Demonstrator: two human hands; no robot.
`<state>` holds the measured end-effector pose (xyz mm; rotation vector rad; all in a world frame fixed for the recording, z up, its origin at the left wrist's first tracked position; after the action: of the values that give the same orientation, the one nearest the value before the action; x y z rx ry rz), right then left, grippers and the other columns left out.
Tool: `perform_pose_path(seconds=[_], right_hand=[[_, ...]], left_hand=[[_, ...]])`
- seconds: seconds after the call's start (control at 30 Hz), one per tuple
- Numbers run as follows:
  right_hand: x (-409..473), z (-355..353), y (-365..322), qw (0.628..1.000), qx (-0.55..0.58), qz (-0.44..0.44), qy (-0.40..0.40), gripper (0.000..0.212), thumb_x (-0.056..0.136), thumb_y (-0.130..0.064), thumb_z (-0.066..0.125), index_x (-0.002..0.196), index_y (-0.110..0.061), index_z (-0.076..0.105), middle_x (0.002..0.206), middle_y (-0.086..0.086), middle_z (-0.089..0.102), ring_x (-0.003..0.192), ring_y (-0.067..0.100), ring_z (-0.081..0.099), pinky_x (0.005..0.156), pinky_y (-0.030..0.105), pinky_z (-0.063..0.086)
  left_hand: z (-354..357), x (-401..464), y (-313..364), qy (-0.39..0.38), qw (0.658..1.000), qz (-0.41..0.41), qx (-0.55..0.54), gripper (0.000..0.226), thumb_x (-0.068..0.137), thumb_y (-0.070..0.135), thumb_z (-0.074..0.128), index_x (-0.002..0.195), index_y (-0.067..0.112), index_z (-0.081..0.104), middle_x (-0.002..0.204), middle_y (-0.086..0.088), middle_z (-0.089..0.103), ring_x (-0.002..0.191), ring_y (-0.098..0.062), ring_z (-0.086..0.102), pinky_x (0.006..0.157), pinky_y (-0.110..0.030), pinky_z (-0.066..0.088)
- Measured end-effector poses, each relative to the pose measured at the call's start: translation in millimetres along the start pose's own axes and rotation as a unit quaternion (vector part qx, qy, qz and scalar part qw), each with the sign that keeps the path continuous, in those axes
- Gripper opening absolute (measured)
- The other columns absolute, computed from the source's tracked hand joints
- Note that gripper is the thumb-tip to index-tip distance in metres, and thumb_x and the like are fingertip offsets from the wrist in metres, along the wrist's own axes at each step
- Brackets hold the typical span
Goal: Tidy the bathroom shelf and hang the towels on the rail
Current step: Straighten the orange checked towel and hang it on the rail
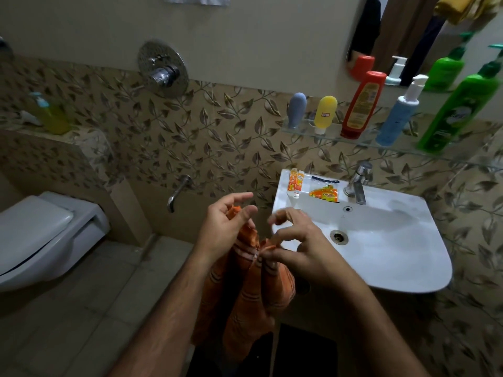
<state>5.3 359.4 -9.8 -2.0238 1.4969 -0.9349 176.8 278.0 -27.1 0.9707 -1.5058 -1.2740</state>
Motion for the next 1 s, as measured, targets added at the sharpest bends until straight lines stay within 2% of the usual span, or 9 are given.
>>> perform_pose_path(seconds=[0.07, 0.17, 0.3, 0.4, 0.57, 0.7, 0.83, 0.9, 1.0], right_hand=[[4, 6, 0, 0.989, 0.136, 0.051, -0.022, 0.01, 0.082, -0.018, 0.077, 0.075, -0.025, 0.076, 0.126, -0.02, 0.06, 0.123, -0.006, 0.047, 0.1, 0.014, 0.039], [6, 18, 0, 0.964, 0.253, 0.065, -0.045, 0.012, 0.084, -0.001, 0.071, 0.078, -0.011, 0.075, 0.098, -0.007, 0.075, 0.101, 0.002, 0.066, 0.088, 0.02, 0.05], [7, 22, 7, 0.973, 0.212, 0.085, 0.031, 0.009, 0.083, -0.008, 0.075, 0.081, -0.016, 0.078, 0.083, 0.005, 0.076, 0.083, 0.016, 0.071, 0.078, 0.026, 0.055], [6, 17, 11, 0.973, 0.212, 0.095, 0.008, 0.006, 0.084, -0.008, 0.074, 0.084, -0.012, 0.079, 0.082, 0.006, 0.076, 0.081, 0.022, 0.072, 0.074, 0.031, 0.055], [4, 4, 17, 0.973, 0.199, 0.117, -0.012, 0.006, 0.086, -0.006, 0.072, 0.086, -0.006, 0.077, 0.072, -0.003, 0.073, 0.065, 0.003, 0.065, 0.061, 0.016, 0.047], [3, -1, 19, 0.975, 0.185, 0.126, -0.008, 0.005, 0.086, -0.004, 0.071, 0.085, -0.003, 0.076, 0.065, -0.006, 0.069, 0.056, -0.003, 0.058, 0.056, 0.011, 0.041], [3, -7, 22, 0.979, 0.153, 0.138, 0.006, 0.005, 0.086, -0.008, 0.072, 0.084, -0.006, 0.077, 0.075, 0.005, 0.073, 0.066, 0.01, 0.066, 0.062, 0.019, 0.049], [2, -10, 25, 0.98, 0.13, 0.149, 0.008, 0.005, 0.086, -0.01, 0.073, 0.083, -0.01, 0.077, 0.08, 0.004, 0.075, 0.077, 0.016, 0.069, 0.072, 0.025, 0.053], [0, -13, 28, 0.986, 0.078, 0.147, 0.011, 0.004, 0.082, -0.015, 0.076, 0.079, -0.016, 0.075, 0.097, -0.007, 0.071, 0.095, 0.006, 0.064, 0.085, 0.022, 0.049]], left_hand=[[9, -3, 8, -0.013, 1.0, 0.012, -0.015, 0.031, 0.083, 0.023, 0.07, 0.112, 0.019, 0.065, 0.06, -0.001, 0.066, 0.057, -0.009, 0.064, 0.06, -0.02, 0.051], [15, -9, 16, -0.03, 0.999, 0.016, -0.042, 0.035, 0.076, 0.028, 0.071, 0.11, 0.021, 0.065, 0.061, -0.002, 0.067, 0.057, -0.009, 0.065, 0.058, -0.02, 0.051], [8, -11, 13, -0.038, 0.999, -0.005, -0.03, 0.047, 0.071, 0.029, 0.075, 0.116, 0.018, 0.064, 0.072, -0.004, 0.068, 0.067, -0.01, 0.066, 0.067, -0.022, 0.054], [-10, -6, 1, -0.045, 0.998, -0.048, 0.01, 0.051, 0.065, 0.032, 0.083, 0.113, 0.022, 0.068, 0.086, -0.005, 0.067, 0.08, -0.012, 0.065, 0.079, -0.028, 0.054], [-36, -3, -3, -0.11, 0.978, -0.155, -0.086, 0.035, 0.069, 0.011, 0.079, 0.103, 0.009, 0.071, 0.088, -0.008, 0.073, 0.078, -0.019, 0.07, 0.062, -0.027, 0.057], [-36, -2, -5, -0.084, 0.974, -0.184, -0.106, 0.033, 0.068, 0.01, 0.075, 0.098, -0.002, 0.067, 0.079, -0.011, 0.073, 0.067, -0.017, 0.069, 0.057, -0.023, 0.055], [-29, 1, -12, -0.073, 0.969, -0.211, -0.106, 0.034, 0.068, 0.022, 0.078, 0.095, 0.004, 0.069, 0.087, -0.016, 0.072, 0.076, -0.023, 0.068, 0.073, -0.035, 0.055], [-23, 2, -14, -0.07, 0.972, -0.208, -0.087, 0.021, 0.076, 0.022, 0.075, 0.091, 0.007, 0.07, 0.083, -0.013, 0.072, 0.072, -0.021, 0.067, 0.066, -0.031, 0.055], [-11, 6, -13, -0.018, 0.986, -0.161, -0.029, 0.004, 0.086, 0.013, 0.069, 0.087, 0.009, 0.07, 0.077, -0.007, 0.071, 0.069, -0.016, 0.066, 0.062, -0.029, 0.054]])
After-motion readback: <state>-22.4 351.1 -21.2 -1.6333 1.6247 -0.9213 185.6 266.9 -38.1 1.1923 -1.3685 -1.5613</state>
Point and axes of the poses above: each hand's wrist, its own x-axis towards the middle knuckle, its own z-axis out of the palm, y = z × x, the point moved 1 cm from there along x, towards the middle knuckle
